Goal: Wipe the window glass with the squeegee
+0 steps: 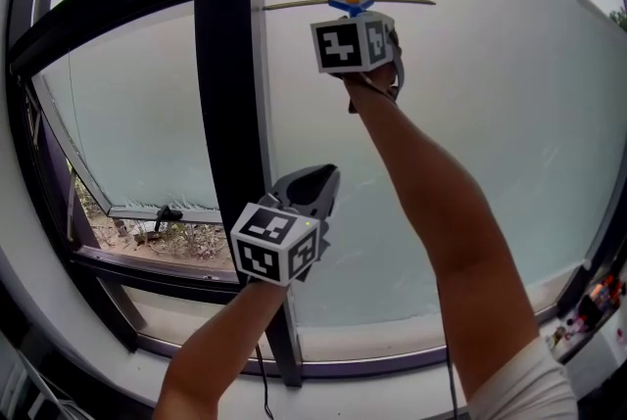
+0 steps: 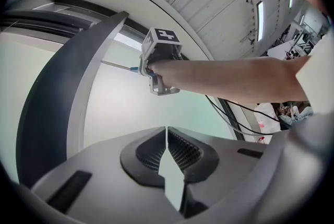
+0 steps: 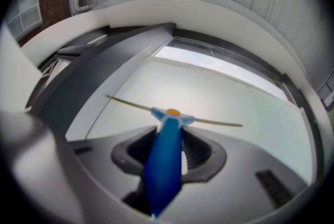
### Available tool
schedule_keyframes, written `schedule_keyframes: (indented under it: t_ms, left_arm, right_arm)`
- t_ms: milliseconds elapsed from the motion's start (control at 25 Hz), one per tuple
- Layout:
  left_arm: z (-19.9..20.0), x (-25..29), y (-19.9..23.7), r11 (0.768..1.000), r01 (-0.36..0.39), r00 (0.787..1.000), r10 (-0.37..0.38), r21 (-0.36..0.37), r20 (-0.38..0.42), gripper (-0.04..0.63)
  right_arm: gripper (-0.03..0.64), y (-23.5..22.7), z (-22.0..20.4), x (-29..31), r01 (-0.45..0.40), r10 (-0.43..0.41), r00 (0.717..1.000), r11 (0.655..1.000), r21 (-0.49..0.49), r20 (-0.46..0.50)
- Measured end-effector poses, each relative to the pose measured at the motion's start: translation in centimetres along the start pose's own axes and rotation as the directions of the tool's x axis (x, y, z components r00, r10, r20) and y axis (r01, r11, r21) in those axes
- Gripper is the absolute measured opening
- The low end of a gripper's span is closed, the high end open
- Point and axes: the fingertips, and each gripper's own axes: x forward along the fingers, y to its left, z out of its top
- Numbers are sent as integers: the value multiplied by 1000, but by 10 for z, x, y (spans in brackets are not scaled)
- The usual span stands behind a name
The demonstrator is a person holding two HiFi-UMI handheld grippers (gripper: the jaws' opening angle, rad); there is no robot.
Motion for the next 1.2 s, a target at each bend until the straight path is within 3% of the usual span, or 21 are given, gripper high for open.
schedule_keyframes:
  t_ms: [1200]
  left_arm:
    - [-52,-24,-19,994,7,999,-13,-113,-51,34]
  right_arm:
    - [155,20,-76,-39,5,-3,997,1000,20,-74]
